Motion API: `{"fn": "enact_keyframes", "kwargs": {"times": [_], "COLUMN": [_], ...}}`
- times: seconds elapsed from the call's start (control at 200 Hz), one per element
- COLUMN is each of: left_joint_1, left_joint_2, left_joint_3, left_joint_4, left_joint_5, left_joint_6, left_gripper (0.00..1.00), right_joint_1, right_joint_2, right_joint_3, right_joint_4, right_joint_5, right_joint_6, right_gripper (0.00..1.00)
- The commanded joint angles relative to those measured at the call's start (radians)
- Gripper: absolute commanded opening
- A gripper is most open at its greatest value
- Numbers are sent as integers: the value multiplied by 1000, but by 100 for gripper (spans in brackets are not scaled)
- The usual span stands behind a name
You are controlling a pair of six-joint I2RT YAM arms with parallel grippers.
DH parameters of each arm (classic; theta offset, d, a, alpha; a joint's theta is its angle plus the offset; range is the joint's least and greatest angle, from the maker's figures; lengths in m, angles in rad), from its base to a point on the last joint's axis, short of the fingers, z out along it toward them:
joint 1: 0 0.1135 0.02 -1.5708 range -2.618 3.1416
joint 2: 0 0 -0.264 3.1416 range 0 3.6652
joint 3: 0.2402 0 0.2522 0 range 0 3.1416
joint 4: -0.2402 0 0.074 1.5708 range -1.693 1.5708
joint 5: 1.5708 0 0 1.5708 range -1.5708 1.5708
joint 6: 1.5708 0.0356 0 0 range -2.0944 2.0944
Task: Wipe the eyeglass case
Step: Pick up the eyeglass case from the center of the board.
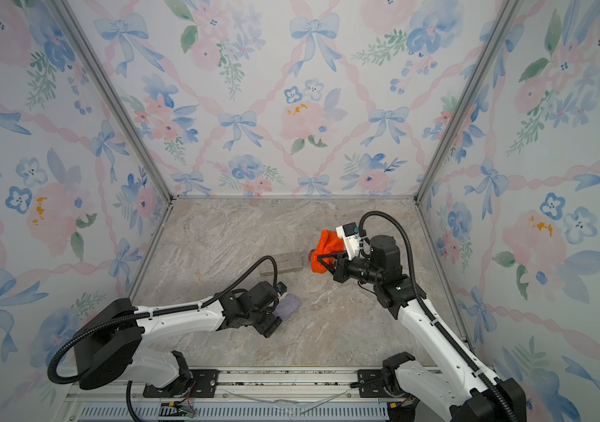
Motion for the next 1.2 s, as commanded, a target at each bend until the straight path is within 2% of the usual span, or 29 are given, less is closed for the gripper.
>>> {"fn": "enact_keyframes", "kwargs": {"times": [0.0,0.405,0.6,0.975,1.11,1.195], "left_joint_1": [0,-28,-54,-87,-92,-95], "left_joint_2": [22,32,-6,16,29,26], "left_joint_3": [0,-43,-77,-99,-100,-99], "left_joint_4": [24,53,67,109,120,129], "left_joint_5": [-7,-51,-82,-111,-123,-127], "left_joint_6": [-40,-128,-171,-185,-188,-186], "left_gripper": [84,82,82,68,70,64], "right_joint_1": [11,8,5,0,0,-1], "right_joint_2": [-3,-27,-35,-23,-28,-28], "right_joint_3": [31,37,43,50,47,46], "right_joint_4": [-17,-55,-71,-64,-70,-70], "right_joint_5": [5,14,15,11,15,14], "right_joint_6": [-27,-47,-55,-51,-50,-51], "right_gripper": [0,0,0,0,0,0]}}
